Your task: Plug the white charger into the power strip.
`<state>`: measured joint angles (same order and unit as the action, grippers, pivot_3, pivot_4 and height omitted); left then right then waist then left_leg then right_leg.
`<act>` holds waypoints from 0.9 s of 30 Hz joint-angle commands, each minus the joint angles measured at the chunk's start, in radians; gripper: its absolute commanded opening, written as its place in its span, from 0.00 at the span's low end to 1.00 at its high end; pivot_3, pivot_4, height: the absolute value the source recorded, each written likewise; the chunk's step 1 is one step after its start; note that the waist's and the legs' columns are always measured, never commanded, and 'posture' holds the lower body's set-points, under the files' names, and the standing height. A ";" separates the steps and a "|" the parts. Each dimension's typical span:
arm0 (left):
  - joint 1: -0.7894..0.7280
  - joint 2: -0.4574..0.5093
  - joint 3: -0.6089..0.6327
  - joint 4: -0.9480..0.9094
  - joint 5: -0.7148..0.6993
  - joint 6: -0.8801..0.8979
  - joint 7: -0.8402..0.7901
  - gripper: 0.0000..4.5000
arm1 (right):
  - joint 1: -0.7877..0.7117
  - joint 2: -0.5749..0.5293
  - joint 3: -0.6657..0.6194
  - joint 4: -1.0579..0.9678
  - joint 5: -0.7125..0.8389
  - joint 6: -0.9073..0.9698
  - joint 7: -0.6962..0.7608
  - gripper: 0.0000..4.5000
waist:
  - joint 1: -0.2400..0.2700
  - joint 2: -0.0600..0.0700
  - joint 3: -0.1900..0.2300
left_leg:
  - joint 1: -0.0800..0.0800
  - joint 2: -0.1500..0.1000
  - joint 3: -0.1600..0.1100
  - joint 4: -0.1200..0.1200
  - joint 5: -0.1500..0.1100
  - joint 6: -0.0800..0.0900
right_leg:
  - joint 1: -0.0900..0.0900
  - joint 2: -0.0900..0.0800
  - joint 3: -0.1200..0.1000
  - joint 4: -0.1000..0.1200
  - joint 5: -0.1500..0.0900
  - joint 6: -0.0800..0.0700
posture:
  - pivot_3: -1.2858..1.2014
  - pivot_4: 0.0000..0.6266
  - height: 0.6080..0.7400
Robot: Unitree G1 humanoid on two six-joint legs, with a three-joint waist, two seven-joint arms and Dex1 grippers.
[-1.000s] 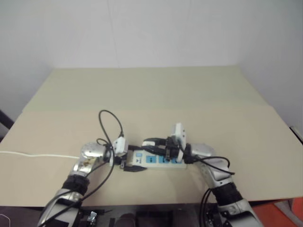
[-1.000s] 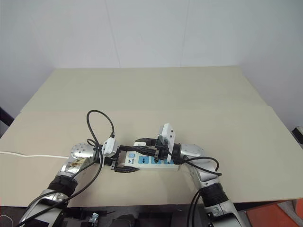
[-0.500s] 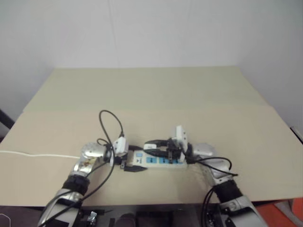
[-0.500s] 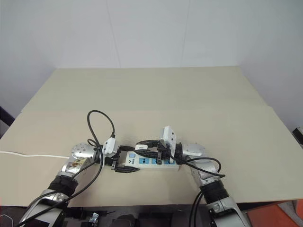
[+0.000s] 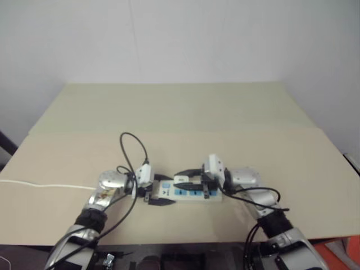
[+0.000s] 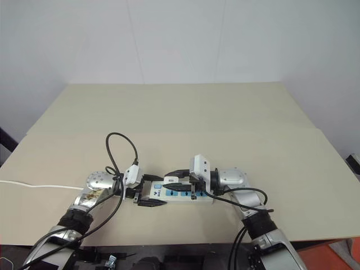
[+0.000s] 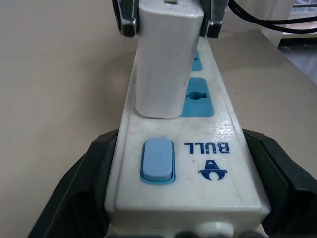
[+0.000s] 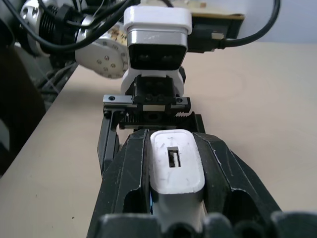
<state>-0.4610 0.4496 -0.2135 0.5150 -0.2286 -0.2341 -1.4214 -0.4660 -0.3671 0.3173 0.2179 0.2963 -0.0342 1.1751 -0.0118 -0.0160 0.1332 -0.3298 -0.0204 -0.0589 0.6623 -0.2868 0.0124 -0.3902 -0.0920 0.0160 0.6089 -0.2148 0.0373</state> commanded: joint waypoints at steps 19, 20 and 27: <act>0.006 0.017 -0.018 -0.013 0.031 -0.003 0.002 0.73 | 0.012 -0.015 0.075 0.058 -0.099 0.165 -0.035 0.62 | -0.003 -0.001 -0.001 | 0.005 0.001 0.000 -0.002 0.000 0.000 | 0.002 0.001 0.001 0.001 -0.001 -0.001 | 0.52 0.24 1.00; 0.006 0.016 -0.018 -0.013 0.031 -0.003 0.003 0.73 | 0.009 -0.013 0.073 0.056 -0.099 0.170 -0.034 0.70 | -0.003 -0.001 -0.001 | 0.005 0.001 0.000 -0.002 -0.001 0.001 | 0.002 0.001 0.001 0.001 -0.001 -0.001 | 0.52 0.24 1.00; 0.003 0.014 -0.017 -0.017 0.029 0.004 0.007 0.73 | -0.003 -0.016 0.061 0.042 -0.105 0.179 -0.029 1.00 | -0.003 -0.001 -0.001 | 0.005 0.001 0.000 -0.002 -0.001 0.001 | 0.002 0.001 0.001 0.001 -0.002 -0.001 | 0.52 0.24 1.00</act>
<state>-0.4566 0.4594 -0.2156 0.5124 -0.2297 -0.2314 -1.4159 -0.4960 -0.3720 0.3552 0.2236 0.2324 0.1062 1.1503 -0.0148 -0.0170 0.1320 -0.3246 -0.0195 -0.0586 0.6600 -0.2875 0.0136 -0.3881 -0.0914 0.0169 0.6095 -0.2163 0.0365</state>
